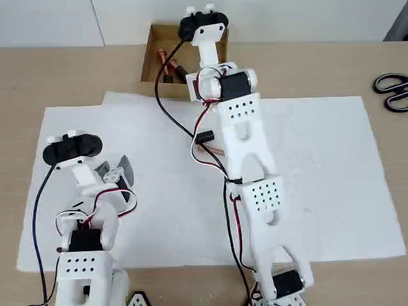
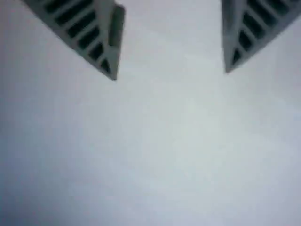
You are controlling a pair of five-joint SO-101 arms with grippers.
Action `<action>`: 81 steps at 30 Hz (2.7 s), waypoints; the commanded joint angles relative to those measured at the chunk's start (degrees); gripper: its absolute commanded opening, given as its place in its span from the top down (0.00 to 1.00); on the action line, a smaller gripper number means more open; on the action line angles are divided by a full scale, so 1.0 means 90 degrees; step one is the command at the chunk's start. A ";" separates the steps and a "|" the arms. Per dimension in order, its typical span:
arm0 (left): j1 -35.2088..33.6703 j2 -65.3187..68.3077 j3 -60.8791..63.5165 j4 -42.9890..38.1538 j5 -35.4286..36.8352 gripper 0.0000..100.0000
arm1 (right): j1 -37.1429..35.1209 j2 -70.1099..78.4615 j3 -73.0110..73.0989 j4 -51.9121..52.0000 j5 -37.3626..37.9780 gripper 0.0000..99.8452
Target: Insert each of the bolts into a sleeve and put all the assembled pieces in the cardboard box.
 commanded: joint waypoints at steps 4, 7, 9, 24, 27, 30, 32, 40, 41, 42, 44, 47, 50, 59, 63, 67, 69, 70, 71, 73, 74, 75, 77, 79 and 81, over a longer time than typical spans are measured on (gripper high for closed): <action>0.0020 -0.0098 0.0044 -0.0156 -0.0068 0.86 | -0.0015 -0.0513 -0.0332 0.0659 -0.1114 0.87; 0.0020 -0.0098 0.0083 -0.0147 -0.0068 0.86 | -0.0083 -0.0562 -0.0332 0.0669 -0.1856 0.87; 0.0020 -0.0098 0.0093 -0.0147 -0.0068 0.86 | -0.0142 -0.0562 -0.0332 0.0689 -0.2237 0.87; 0.0020 -0.0107 0.0063 -0.0147 -0.0059 0.86 | -0.0142 -0.0523 -0.0303 0.0845 -0.2354 0.87; 0.0010 -0.0107 -0.0200 -0.0039 -0.0059 0.86 | -0.0142 -0.0571 -0.0313 0.0845 -0.2237 0.87; 0.0156 -0.0107 -0.0484 0.0371 -0.0068 0.86 | -0.0073 -0.0747 -0.0303 0.0904 -0.1582 0.87; 0.0313 -0.0107 -0.0786 0.0879 -0.0068 0.86 | -0.0034 -0.1031 -0.0303 0.0904 -0.1201 0.87; 0.0498 -0.0088 -0.2115 0.2950 -0.0068 0.86 | 0.0259 -0.2847 0.1944 0.0904 -0.0996 0.87; 0.0498 -0.0088 -0.2173 0.3038 -0.0068 0.86 | 0.0239 -0.3199 0.2520 0.0904 -0.0869 0.87; 0.0498 -0.0088 -0.2193 0.3067 -0.0068 0.86 | 0.0220 -0.3560 0.3136 0.0884 -0.0713 0.87; 0.0498 -0.0088 -0.2193 0.3067 -0.0068 0.86 | 0.0151 -0.4244 0.4308 0.0874 -0.0322 0.87; 0.0498 -0.0088 -0.2183 0.3067 -0.0068 0.86 | 0.0093 -0.5006 0.5617 0.0825 0.0166 0.87; 0.0498 -0.0088 -0.2183 0.3057 -0.0059 0.86 | -0.0093 -0.5172 0.6046 0.0747 0.0430 0.87; 0.0498 -0.0088 -0.2173 0.3096 -0.0049 0.86 | -0.0689 -0.3756 0.6037 -0.0054 -0.0264 0.87; 0.0498 -0.0088 -0.2134 0.3106 -0.0049 0.86 | -0.0659 -0.3316 0.6037 -0.0151 -0.0791 0.87; 0.0498 -0.0098 -0.1910 0.3067 -0.0049 0.86 | -0.0650 -0.3297 0.6037 -0.0249 -0.1631 0.87; 0.0498 -0.0098 -0.1861 0.3067 -0.0049 0.86 | -0.0581 -0.3306 0.6037 -0.0532 -0.1993 0.87; 0.0498 -0.0098 -0.1851 0.3067 -0.0049 0.86 | -0.0562 -0.3287 0.6037 -0.0718 -0.2198 0.87; 0.0498 -0.0098 -0.1851 0.3067 -0.0049 0.86 | -0.0562 -0.3277 0.6037 -0.0825 -0.2432 0.87; 0.0518 -0.0098 -0.1861 0.3057 -0.0049 0.86 | -0.0562 -0.3248 0.6066 -0.0943 -0.2960 0.87; 0.0518 -0.0098 -0.1861 0.3057 -0.0049 0.86 | -0.0562 -0.3199 0.6056 -0.0962 -0.3204 0.87; 0.0518 -0.0098 -0.1861 0.3057 -0.0049 0.86 | -0.0562 -0.3150 0.6046 -0.0982 -0.3419 0.87; 0.0508 -0.0098 -0.1861 0.3057 -0.0049 0.86 | -0.0562 -0.3043 0.6046 -0.0923 -0.3731 0.87; 0.0508 -0.0098 -0.1851 0.3057 -0.0049 0.86 | -0.0562 -0.2916 0.6056 -0.0796 -0.4063 0.87; 0.0508 -0.0098 -0.1851 0.3057 -0.0049 0.86 | -0.0562 -0.2808 0.6056 -0.0669 -0.4376 0.87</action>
